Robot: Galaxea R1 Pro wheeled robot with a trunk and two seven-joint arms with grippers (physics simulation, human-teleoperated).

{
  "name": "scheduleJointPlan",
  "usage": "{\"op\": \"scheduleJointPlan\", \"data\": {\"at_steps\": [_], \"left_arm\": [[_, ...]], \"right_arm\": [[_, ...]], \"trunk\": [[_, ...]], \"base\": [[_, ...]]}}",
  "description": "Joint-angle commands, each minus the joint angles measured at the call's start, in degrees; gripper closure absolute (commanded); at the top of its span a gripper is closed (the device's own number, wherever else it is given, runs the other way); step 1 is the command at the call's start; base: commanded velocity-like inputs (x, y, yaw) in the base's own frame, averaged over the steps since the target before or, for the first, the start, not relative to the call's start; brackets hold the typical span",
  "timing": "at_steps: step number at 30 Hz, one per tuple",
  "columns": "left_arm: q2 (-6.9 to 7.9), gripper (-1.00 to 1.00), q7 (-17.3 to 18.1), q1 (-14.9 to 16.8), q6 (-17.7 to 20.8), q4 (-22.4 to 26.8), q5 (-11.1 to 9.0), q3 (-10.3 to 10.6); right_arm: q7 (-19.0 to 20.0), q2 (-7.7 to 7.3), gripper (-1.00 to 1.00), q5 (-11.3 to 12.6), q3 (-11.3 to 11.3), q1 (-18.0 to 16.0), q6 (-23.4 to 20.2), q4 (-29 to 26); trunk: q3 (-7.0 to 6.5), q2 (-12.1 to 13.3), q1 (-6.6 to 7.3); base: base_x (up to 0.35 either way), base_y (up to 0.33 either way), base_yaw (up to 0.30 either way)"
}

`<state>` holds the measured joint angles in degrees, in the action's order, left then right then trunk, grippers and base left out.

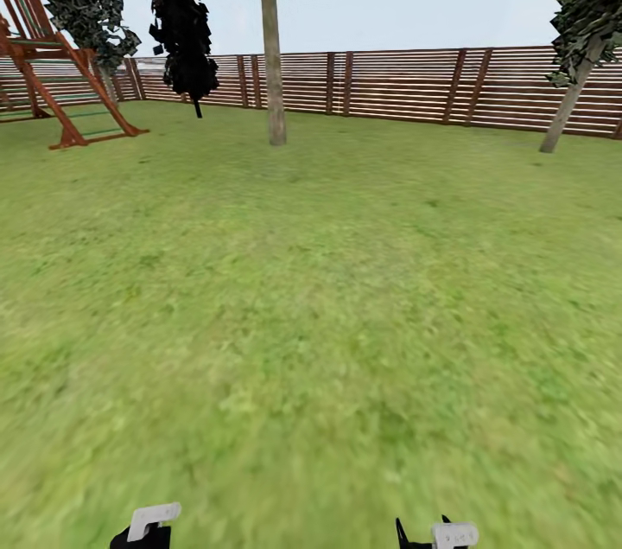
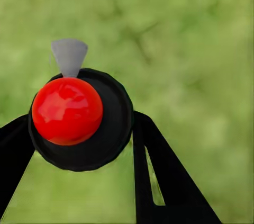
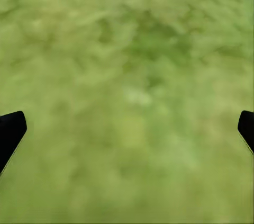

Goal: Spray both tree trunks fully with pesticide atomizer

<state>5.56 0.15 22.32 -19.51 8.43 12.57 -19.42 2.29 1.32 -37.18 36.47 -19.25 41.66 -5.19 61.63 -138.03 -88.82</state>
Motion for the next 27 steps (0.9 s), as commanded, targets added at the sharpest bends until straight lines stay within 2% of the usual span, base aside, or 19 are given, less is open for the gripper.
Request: {"op": "scheduleJointPlan", "data": {"at_steps": [1,6,18,27], "left_arm": [[0.01,1.0,0.03,0.0,0.0,0.01,0.0,-0.01],[0.01,1.0,0.03,0.0,0.0,0.01,0.0,-0.01],[-0.01,1.0,-0.04,0.0,0.0,0.01,0.0,-0.05],[0.04,1.0,-0.06,0.0,0.0,0.01,0.0,-0.09]], "right_arm": [[0.0,0.0,-1.0,0.0,0.0,0.0,0.0,0.0],[0.0,0.0,-1.0,0.0,0.01,0.0,0.0,0.0],[-0.05,0.0,-1.0,0.0,0.01,0.0,0.0,0.0],[-0.08,0.0,-1.0,0.0,0.01,0.0,0.0,0.0]], "trunk": [[0.0,0.0,0.0],[0.01,0.0,0.0],[0.27,0.0,0.0],[0.33,0.0,0.0]], "base": [[0.339,0.0,0.0],[0.339,0.0,0.044],[0.339,0.0,0.248],[0.319,0.104,0.029]]}}
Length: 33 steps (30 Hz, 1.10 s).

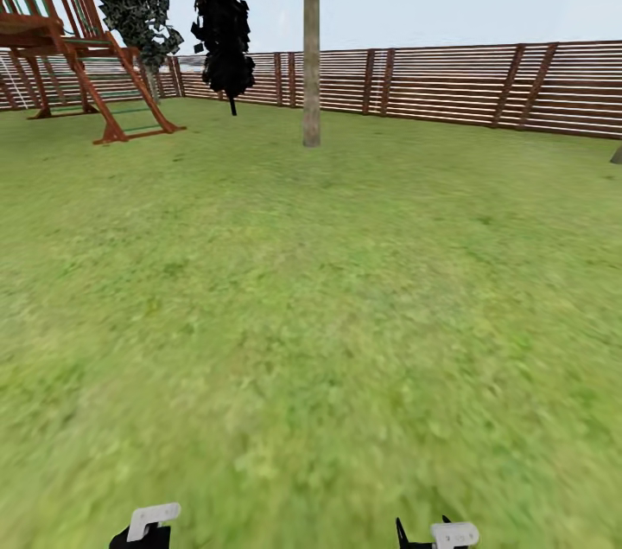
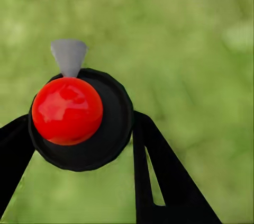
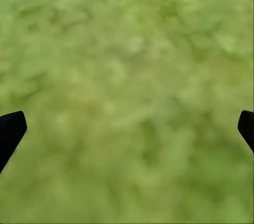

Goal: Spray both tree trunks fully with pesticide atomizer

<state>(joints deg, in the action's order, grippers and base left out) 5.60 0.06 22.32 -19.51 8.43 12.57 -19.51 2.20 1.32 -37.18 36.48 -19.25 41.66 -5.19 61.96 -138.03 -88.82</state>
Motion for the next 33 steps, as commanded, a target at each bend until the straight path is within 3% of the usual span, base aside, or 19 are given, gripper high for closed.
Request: {"op": "scheduleJointPlan", "data": {"at_steps": [1,15,33], "left_arm": [[0.0,1.0,0.03,0.0,0.0,0.01,0.0,-0.01],[0.03,1.0,0.03,0.0,0.0,0.01,0.0,0.0],[0.03,1.0,0.03,0.0,0.0,0.01,0.0,0.03]], "right_arm": [[0.0,0.0,-1.0,0.0,0.0,0.0,0.0,0.0],[0.0,0.0,-1.0,0.07,0.02,0.0,0.0,0.0],[0.08,0.0,-1.0,0.0,0.0,0.0,0.0,0.0]], "trunk": [[0.0,0.0,0.0],[0.0,0.0,0.0],[0.0,0.0,0.0]], "base": [[0.297,0.19,0.0],[0.299,0.175,0.0],[0.338,0.006,0.0]]}}
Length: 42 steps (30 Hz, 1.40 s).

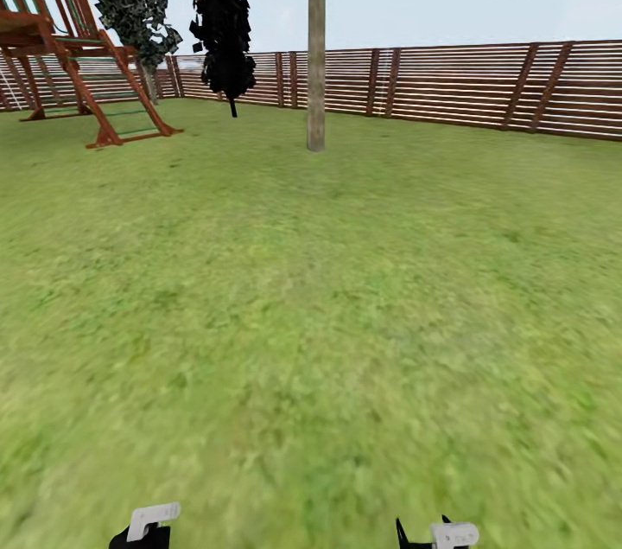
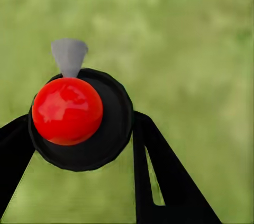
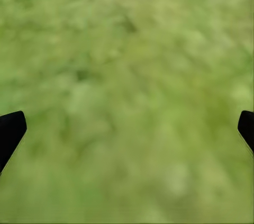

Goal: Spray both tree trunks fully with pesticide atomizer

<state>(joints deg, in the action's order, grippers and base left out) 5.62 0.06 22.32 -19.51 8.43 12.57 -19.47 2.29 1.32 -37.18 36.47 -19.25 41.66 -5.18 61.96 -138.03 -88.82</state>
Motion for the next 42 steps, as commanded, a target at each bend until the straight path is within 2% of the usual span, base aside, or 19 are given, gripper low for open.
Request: {"op": "scheduleJointPlan", "data": {"at_steps": [1,42], "left_arm": [[0.0,1.0,0.03,0.0,0.0,0.01,0.0,-0.02],[0.0,1.0,0.03,0.0,0.0,0.01,0.0,-0.02]], "right_arm": [[0.0,0.0,-1.0,0.0,0.0,0.0,0.0,0.0],[0.0,0.0,-1.0,0.0,0.0,0.0,0.0,0.03]], "trunk": [[0.0,0.0,0.0],[0.0,0.0,0.0]], "base": [[0.339,0.0,0.0],[0.339,0.0,-0.009]]}}
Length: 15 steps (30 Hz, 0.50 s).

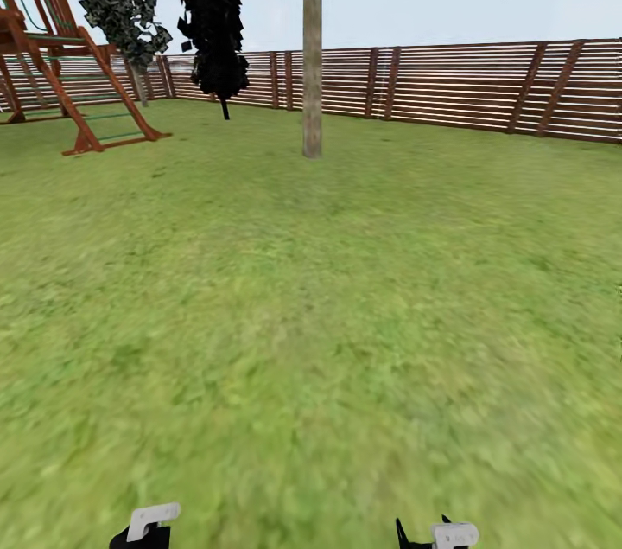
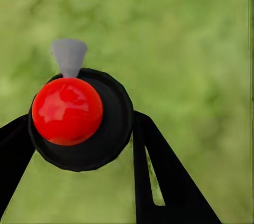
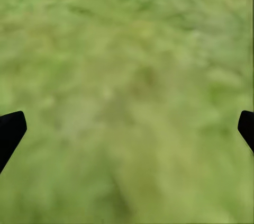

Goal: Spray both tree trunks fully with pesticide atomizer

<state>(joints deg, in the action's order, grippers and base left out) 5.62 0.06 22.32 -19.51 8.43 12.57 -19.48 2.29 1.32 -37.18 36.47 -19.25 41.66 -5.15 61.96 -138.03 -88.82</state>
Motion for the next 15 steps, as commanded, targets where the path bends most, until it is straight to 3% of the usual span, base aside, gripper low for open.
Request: {"op": "scheduleJointPlan", "data": {"at_steps": [1,15], "left_arm": [[0.0,1.0,0.03,0.0,0.0,0.01,0.0,-0.02],[0.0,1.0,0.03,0.0,0.0,0.01,0.0,0.0]], "right_arm": [[0.0,0.0,-1.0,0.0,0.0,0.0,0.0,-0.02],[0.0,0.0,-1.0,0.0,0.0,0.0,0.0,0.0]], "trunk": [[0.0,0.0,0.0],[0.0,0.0,0.0]], "base": [[0.339,0.0,-0.075],[0.339,0.0,-0.007]]}}
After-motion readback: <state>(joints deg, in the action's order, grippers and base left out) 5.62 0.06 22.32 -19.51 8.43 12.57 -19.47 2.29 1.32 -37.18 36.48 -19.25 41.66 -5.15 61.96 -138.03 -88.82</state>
